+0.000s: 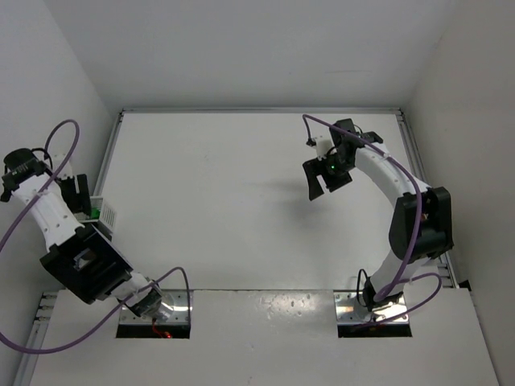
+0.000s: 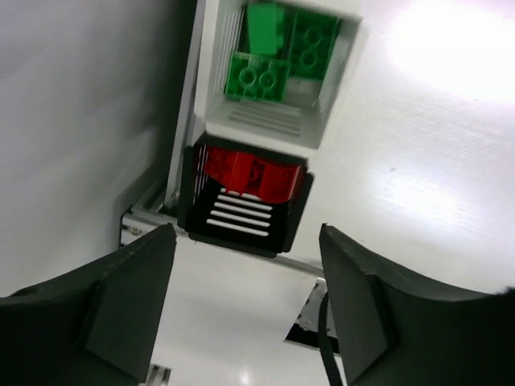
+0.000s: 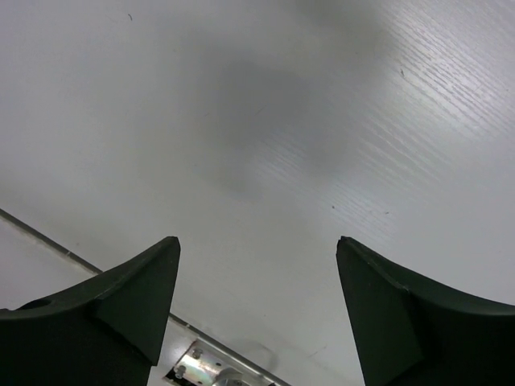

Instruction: Sort the legos into containers by color

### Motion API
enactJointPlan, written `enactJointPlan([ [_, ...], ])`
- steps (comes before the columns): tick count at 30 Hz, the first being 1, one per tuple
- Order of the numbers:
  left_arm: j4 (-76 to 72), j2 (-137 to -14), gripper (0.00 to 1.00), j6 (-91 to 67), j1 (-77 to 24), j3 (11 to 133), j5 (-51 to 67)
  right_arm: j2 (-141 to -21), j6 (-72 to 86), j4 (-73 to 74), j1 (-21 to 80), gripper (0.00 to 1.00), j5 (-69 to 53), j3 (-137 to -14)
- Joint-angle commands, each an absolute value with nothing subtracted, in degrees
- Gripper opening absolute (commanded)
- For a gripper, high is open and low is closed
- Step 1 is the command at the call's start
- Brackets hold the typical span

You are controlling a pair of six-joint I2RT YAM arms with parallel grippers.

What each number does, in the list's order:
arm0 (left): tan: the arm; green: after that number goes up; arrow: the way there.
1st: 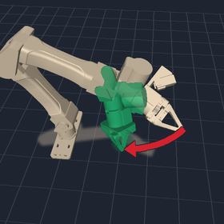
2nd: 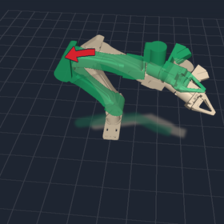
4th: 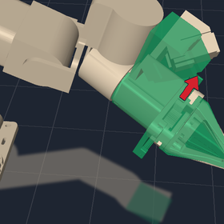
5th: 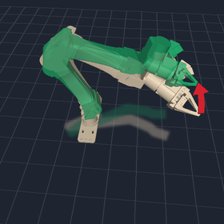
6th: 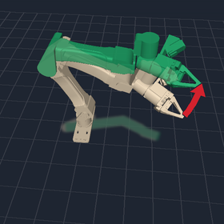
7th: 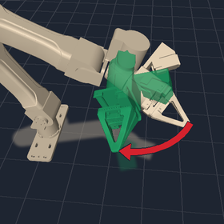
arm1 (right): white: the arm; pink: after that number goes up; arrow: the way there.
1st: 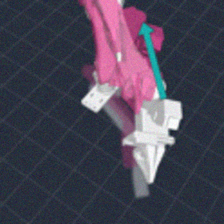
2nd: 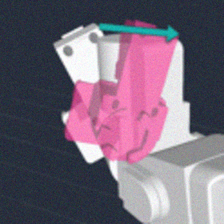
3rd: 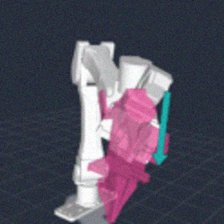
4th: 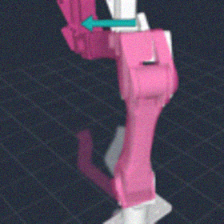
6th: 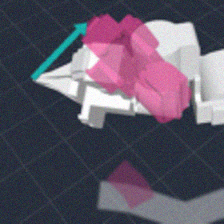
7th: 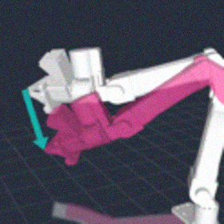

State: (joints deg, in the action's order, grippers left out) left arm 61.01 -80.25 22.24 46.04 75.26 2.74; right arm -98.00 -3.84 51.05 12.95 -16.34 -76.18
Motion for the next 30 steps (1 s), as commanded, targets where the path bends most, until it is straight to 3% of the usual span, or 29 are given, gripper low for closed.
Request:
enactJointPlan([
  [1,64.50,-80.33,0.78,24.34,43.70,81.98,10.09,-93.53,-2.81,49.49,12.84,0.79,-13.73,-76.29],
  [2,64.51,-80.33,0.85,24.35,41.85,82.96,10.11,-92.99,-2.20,49.48,12.22,0.81,-13.71,-76.29],
  [4,64.51,-79.28,0.88,21.63,33.52,85.68,10.11,-91.24,-2.20,49.48,12.22,0.90,-11.70,-75.76],
  [7,63.82,-79.80,0.99,14.78,19.20,88.76,9.49,-89.57,-1.67,48.96,12.22,0.92,-9.50,-74.71],
  [9,63.19,-81.12,0.99,10.92,11.81,90.26,8.79,-88.42,-1.05,48.96,11.69,1.00,-7.48,-74.09],
  [15,58.36,-90.24,0.99,1.85,-16.99,94.12,8.20,-85.70,-1.05,48.34,11.07,1.00,-6.16,-71.12],
  [17,58.36,-92.71,0.99,1.85,-20.64,94.83,1.71,-84.82,-1.05,47.81,10.37,1.00,-6.15,-69.71],
  [30,55.20,-94.93,0.99,1.32,-28.92,90.62,3.78,-82.44,-1.05,45.26,8.79,1.00,-7.21,-65.30],
])
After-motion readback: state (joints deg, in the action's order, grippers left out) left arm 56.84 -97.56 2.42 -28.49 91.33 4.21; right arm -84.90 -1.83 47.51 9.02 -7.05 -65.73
